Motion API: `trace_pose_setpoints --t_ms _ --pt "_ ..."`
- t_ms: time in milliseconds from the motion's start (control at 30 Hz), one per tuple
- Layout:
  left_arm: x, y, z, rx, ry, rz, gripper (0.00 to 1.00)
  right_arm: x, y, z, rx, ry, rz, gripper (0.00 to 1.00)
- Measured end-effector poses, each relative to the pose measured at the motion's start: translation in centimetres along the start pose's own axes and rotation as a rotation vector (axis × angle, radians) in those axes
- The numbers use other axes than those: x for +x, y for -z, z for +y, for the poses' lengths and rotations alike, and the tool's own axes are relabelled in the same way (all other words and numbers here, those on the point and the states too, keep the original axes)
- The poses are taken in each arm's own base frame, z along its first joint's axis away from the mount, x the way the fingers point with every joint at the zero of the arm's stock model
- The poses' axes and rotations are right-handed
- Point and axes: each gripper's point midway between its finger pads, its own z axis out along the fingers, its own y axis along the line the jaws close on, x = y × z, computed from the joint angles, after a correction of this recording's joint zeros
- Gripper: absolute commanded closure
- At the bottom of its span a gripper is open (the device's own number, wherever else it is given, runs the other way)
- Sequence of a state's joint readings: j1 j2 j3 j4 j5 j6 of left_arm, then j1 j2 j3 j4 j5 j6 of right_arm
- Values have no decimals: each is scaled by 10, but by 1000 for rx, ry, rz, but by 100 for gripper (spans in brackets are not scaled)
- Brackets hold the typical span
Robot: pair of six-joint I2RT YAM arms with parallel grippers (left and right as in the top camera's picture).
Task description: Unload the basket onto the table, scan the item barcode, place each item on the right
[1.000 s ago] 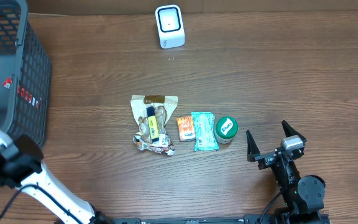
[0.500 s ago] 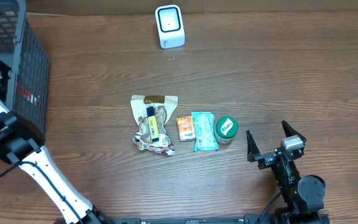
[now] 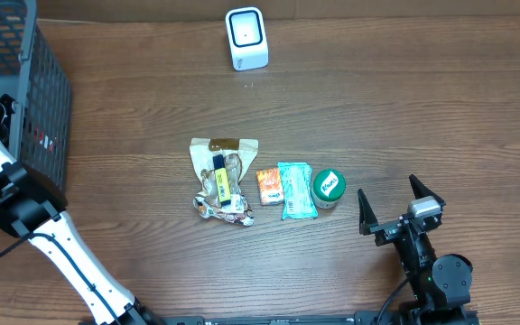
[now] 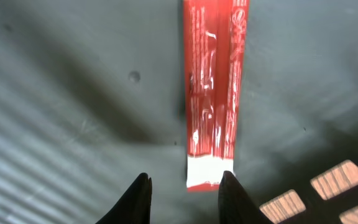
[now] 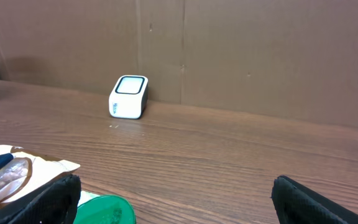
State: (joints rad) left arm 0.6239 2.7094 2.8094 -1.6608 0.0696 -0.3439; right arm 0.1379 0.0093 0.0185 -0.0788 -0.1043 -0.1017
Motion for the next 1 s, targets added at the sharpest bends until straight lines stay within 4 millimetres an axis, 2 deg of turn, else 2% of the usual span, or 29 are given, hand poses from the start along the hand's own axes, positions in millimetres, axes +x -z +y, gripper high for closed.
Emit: trace_pose_setpoints --t_ms 167,367,433,467,500,533,567,600,700,733,833,867,1000 --pt "-8 28 -15 110 -27 -62 72 0 0 0 0 0 0 0" --pt "-7 45 -25 174 -38 -80 67 0 0 0 0 0 0 0" --pt "-6 65 -26 187 -41 -119 61 0 0 0 0 0 0 0" --pt "-5 81 -27 198 -43 -150 60 0 0 0 0 0 0 0" --pt "-1 120 -28 223 -52 -224 59 0 0 0 0 0 0 0" --pt "4 149 -28 241 -60 -281 55 0 0 0 0 0 0 0" --pt "15 193 -28 271 -73 -366 52 0 0 0 0 0 0 0" --pt "34 245 -26 309 -87 -472 52 0 0 0 0 0 0 0" --pt "70 315 -20 362 -113 -625 52 0 0 0 0 0 0 0" --pt "82 330 -19 372 -126 -655 52 0 0 0 0 0 0 0" --pt "111 346 -18 378 -155 -664 53 0 0 0 0 0 0 0" --pt "127 341 -17 359 -167 -627 53 0 0 0 0 0 0 0" --pt "162 315 -4 266 -182 -527 52 0 0 0 0 0 0 0"
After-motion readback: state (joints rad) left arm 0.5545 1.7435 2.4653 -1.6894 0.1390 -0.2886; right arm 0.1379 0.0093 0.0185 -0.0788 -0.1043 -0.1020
